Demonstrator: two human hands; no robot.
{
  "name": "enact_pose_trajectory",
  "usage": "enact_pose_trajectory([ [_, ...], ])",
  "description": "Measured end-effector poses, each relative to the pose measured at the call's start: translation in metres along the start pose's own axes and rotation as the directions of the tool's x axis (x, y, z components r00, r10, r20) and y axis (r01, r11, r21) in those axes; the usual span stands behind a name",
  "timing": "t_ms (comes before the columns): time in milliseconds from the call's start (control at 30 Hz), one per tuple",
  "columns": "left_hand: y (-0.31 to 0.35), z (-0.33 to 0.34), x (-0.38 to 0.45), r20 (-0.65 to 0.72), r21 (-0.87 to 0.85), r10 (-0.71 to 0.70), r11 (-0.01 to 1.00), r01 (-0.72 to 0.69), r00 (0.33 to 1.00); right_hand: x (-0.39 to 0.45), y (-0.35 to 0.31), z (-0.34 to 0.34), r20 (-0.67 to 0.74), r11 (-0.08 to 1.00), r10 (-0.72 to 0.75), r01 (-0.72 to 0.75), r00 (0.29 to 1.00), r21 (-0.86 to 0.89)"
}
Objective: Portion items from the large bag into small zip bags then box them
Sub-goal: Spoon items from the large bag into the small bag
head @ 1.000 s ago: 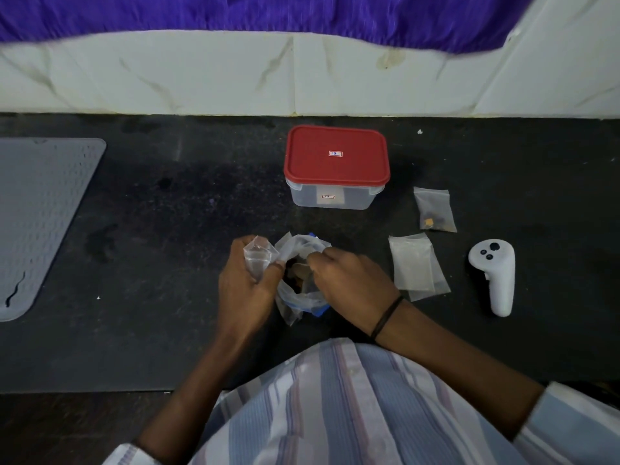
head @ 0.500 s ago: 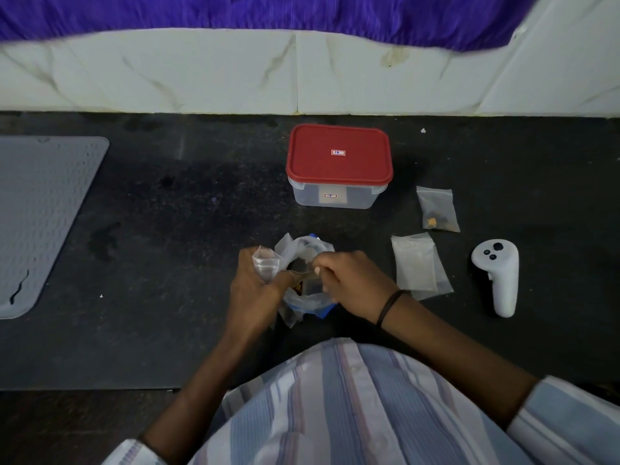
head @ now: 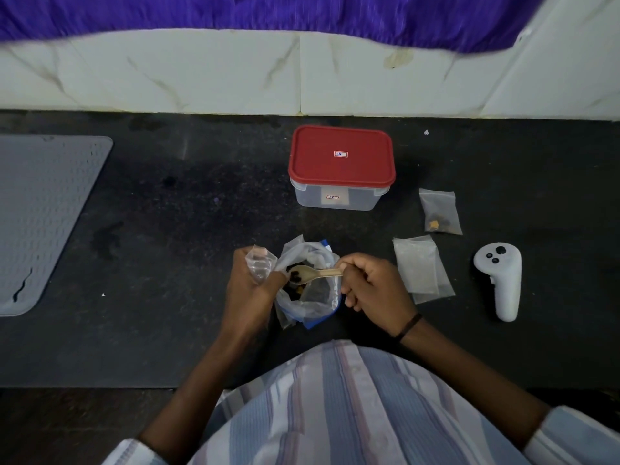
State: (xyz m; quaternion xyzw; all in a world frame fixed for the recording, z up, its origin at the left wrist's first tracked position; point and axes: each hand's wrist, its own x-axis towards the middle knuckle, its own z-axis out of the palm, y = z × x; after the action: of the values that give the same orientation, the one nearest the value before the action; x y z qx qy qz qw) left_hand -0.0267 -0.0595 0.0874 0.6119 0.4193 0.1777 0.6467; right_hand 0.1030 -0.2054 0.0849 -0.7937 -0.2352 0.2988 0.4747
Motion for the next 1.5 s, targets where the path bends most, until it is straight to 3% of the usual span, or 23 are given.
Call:
enact_pose_trajectory([
  [200, 0.001, -0.005, -0.004, -0.041, 0.114, 0.193, 0.976, -0.188, 0.98, -0.013, -0.007, -0.017, -0.041, 0.997, 0.049, -0.047, 0.998, 0.06],
  [367, 0.01, -0.009, -0.011, 0.02, 0.239, 0.476, 0.851, -0.467, 0.879, -0.035, -0.036, -0.032, -0.087, 0.989, 0.008, 0.005, 0.996, 0.149],
  [600, 0.004, -0.007, -0.006, 0.149, 0.312, 0.552, 0.761, -0.569, 0.82, -0.046, -0.078, -0.041, -0.144, 0.949, -0.119, 0.156, 0.982, 0.275],
  [667, 0.002, -0.007, -0.005, 0.163, 0.317, 0.577, 0.738, -0.596, 0.801, -0.046, -0.082, -0.038, -0.139, 0.955, -0.183, 0.209, 0.973, 0.208],
  [733, 0.001, -0.006, -0.004, 0.169, 0.32, 0.595, 0.721, -0.615, 0.786, -0.046, -0.085, -0.032, -0.154, 0.938, -0.345, 0.345, 0.926, -0.025],
  [800, 0.001, -0.005, -0.004, 0.174, 0.328, 0.601, 0.711, -0.622, 0.78, -0.046, -0.088, -0.025, -0.065, 0.812, -0.537, 0.495, 0.841, -0.311],
  [867, 0.001, -0.003, -0.004, 0.178, 0.331, 0.61, 0.702, -0.631, 0.772, -0.047, -0.093, -0.019, 0.106, 0.67, -0.614, 0.588, 0.782, -0.454],
  [1000, 0.003, -0.002, -0.009, 0.153, 0.306, 0.619, 0.712, -0.632, 0.771, -0.051, -0.101, -0.009, 0.354, 0.412, -0.668, 0.722, 0.654, -0.555],
  [1167, 0.003, -0.003, -0.01, 0.065, 0.312, 0.598, 0.748, -0.585, 0.799, -0.052, -0.104, -0.008, 0.395, 0.19, -0.729, 0.719, 0.559, -0.668],
  [1233, 0.001, -0.005, -0.007, 0.025, 0.31, 0.593, 0.761, -0.57, 0.805, -0.055, -0.102, -0.013, 0.277, 0.24, -0.779, 0.676, 0.562, -0.696],
  [1367, 0.002, -0.011, -0.007, -0.047, 0.309, 0.463, 0.849, -0.428, 0.885, -0.049, -0.093, -0.032, -0.091, 0.561, -0.75, 0.557, 0.655, -0.612],
  [1433, 0.004, -0.011, -0.006, -0.054, 0.32, 0.343, 0.896, -0.309, 0.938, -0.037, -0.078, -0.036, -0.105, 0.654, -0.638, 0.465, 0.763, -0.597],
  [1500, 0.004, -0.006, -0.005, -0.025, 0.326, 0.24, 0.92, -0.219, 0.971, -0.025, -0.059, -0.03, -0.021, 0.704, -0.476, 0.366, 0.879, -0.608],
])
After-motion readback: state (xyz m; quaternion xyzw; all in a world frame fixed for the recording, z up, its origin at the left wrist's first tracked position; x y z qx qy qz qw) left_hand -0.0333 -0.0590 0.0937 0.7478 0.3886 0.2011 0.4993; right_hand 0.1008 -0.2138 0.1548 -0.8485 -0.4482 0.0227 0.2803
